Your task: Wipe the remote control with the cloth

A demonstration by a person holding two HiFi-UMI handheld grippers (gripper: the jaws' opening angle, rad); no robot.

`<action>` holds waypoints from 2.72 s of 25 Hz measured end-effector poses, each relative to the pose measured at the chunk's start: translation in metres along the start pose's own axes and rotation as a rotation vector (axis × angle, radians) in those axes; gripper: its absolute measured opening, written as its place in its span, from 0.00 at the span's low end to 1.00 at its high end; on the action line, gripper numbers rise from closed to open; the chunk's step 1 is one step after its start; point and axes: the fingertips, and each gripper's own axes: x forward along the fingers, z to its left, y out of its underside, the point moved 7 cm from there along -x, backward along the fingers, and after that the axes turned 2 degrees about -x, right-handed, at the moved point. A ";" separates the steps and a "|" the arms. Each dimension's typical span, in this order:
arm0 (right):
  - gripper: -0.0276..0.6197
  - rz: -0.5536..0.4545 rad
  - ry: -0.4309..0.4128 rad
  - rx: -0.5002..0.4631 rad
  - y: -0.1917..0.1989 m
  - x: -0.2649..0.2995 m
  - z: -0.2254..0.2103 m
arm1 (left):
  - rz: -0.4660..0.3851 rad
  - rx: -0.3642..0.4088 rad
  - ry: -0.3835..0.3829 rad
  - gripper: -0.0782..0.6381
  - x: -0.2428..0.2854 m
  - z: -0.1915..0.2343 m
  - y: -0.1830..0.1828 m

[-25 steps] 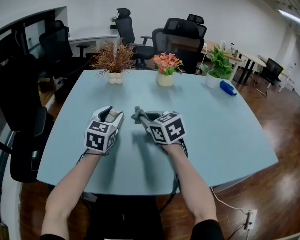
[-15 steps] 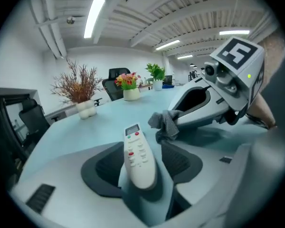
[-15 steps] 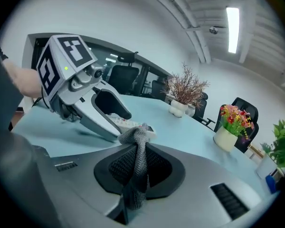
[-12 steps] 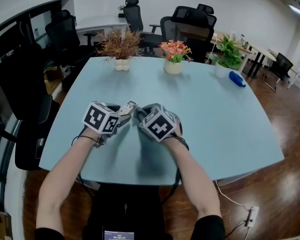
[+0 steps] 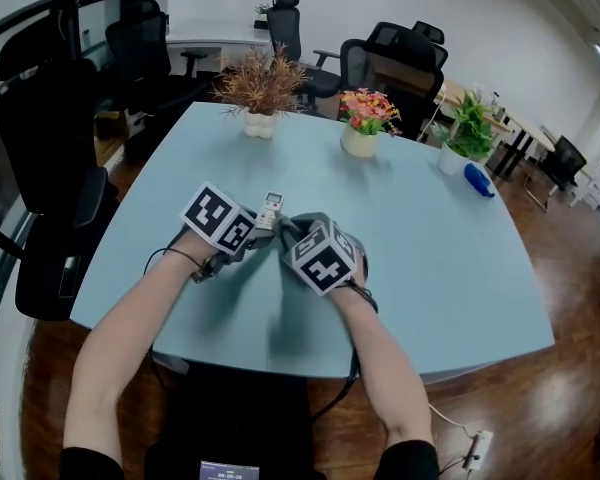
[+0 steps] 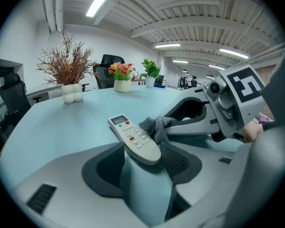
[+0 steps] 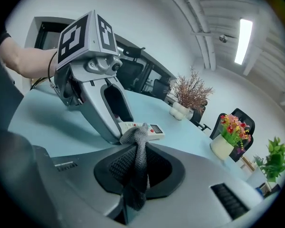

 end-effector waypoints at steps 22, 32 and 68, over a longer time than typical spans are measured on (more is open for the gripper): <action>0.08 0.016 0.099 0.071 0.012 0.010 -0.030 | -0.041 0.018 0.030 0.46 0.025 0.010 -0.020; 0.08 0.020 0.105 0.094 0.016 0.007 -0.033 | -0.046 0.026 0.018 0.46 0.024 0.007 -0.018; 0.08 -0.809 -0.115 0.414 -0.037 -0.335 0.205 | -0.698 0.521 -0.051 0.29 -0.281 -0.254 0.140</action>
